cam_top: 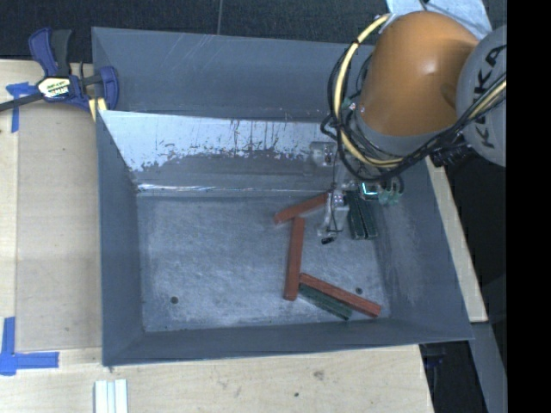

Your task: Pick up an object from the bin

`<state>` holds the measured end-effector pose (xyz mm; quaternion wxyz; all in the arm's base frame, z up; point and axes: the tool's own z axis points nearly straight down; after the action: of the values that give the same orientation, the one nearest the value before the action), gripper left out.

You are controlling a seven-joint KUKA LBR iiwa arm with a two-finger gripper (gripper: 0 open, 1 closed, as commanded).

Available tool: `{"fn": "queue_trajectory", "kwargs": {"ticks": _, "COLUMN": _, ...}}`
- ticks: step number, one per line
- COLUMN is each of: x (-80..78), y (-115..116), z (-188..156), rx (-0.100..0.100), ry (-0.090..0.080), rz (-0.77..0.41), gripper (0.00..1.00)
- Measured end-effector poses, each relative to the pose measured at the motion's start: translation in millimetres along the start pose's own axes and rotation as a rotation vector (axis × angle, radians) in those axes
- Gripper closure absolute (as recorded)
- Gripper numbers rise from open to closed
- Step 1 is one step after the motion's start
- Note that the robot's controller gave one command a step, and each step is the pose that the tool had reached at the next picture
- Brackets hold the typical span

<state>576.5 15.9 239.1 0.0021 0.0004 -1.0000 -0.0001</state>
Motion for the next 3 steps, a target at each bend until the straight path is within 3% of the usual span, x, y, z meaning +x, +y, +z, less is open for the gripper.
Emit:
{"fn": "queue_trajectory", "kwargs": {"ticks": 1, "x": -40.4, "y": -18.7, "z": 163.6, "rx": 0.001, "ry": -0.001, "rz": -0.305, "gripper": 0.00}}
{"fn": "queue_trajectory", "kwargs": {"ticks": 2, "x": -15.2, "y": -40.8, "z": 169.0, "rx": 0.002, "ry": -0.005, "rz": -0.825, "gripper": 0.00}}
{"fn": "queue_trajectory", "kwargs": {"ticks": 3, "x": -15.5, "y": -40.1, "z": 168.6, "rx": 0.001, "ry": -0.006, "rz": -0.824, "gripper": 1.00}}
